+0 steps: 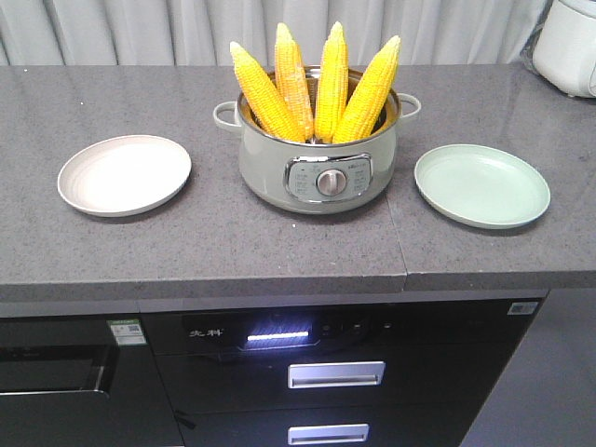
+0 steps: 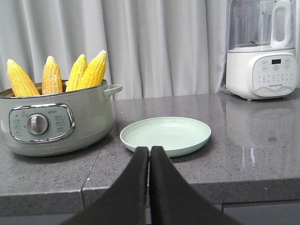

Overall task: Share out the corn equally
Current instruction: 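Continue driving forward until the pot is centered in front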

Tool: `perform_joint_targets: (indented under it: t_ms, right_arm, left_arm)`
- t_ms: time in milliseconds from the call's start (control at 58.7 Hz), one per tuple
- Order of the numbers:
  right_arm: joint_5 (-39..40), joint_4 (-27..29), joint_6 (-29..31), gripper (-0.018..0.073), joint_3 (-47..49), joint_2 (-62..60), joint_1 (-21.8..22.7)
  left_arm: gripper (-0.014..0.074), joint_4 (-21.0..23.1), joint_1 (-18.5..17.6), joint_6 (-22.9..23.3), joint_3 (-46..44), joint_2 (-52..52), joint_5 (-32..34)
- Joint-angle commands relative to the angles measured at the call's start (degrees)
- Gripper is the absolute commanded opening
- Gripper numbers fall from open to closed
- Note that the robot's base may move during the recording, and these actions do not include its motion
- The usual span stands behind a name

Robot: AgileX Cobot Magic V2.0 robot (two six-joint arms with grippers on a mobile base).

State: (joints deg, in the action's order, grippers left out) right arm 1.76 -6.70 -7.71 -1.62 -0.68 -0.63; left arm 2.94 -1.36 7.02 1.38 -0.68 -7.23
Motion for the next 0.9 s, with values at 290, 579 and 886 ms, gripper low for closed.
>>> perform_joint_targets:
  t_ms: [290,579,886]
  right_arm:
    - [4.2,-0.5,0.0,-0.0002,-1.0,-0.4,0.2]
    - [4.2,-0.5,0.0,-0.0002,-1.0,-0.4,0.2]
    - [4.2,-0.5,0.0,-0.0002,-1.0,-0.4,0.2]
  left_arm:
    - [-0.0006,0.0,0.0,0.4,-1.3,0.3,4.2]
    - [-0.0006,0.0,0.0,0.4,-1.3,0.3,4.2]
    - [-0.0006,0.0,0.0,0.4,-1.3,0.3,4.2]
